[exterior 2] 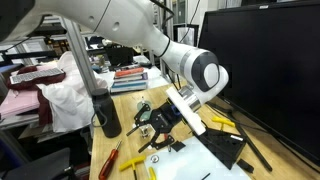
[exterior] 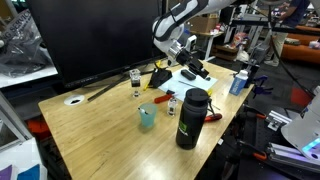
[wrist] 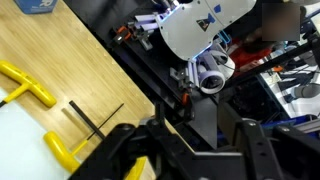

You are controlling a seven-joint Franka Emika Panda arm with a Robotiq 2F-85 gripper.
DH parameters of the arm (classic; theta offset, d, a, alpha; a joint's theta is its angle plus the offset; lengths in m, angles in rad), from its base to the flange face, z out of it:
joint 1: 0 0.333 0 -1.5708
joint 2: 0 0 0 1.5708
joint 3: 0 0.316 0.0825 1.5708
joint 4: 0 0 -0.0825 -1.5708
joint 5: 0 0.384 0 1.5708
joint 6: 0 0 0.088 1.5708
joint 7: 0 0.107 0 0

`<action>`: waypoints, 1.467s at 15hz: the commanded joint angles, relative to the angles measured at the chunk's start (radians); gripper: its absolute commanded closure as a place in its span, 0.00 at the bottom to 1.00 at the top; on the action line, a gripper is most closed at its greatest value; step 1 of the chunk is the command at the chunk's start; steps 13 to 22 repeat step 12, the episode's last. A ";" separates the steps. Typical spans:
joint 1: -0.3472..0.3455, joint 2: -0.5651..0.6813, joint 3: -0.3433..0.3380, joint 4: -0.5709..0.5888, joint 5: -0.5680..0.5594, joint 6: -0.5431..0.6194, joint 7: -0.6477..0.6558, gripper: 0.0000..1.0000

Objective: Detach a yellow thing from the black object and put it on the table

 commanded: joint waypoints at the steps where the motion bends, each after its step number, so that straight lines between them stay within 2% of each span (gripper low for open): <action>1: -0.003 -0.011 -0.004 0.003 0.016 0.081 0.039 0.10; 2: -0.002 -0.014 -0.004 0.001 0.011 0.106 0.047 0.02; 4: 0.000 -0.023 -0.004 -0.001 0.010 0.142 0.061 0.00; 5: 0.000 -0.002 0.000 0.012 0.000 0.112 0.041 0.07; 6: 0.001 -0.004 0.000 0.014 0.000 0.119 0.046 0.01; 7: 0.001 -0.004 -0.001 0.016 0.000 0.121 0.049 0.00; 22: 0.001 -0.004 -0.001 0.016 0.000 0.122 0.050 0.00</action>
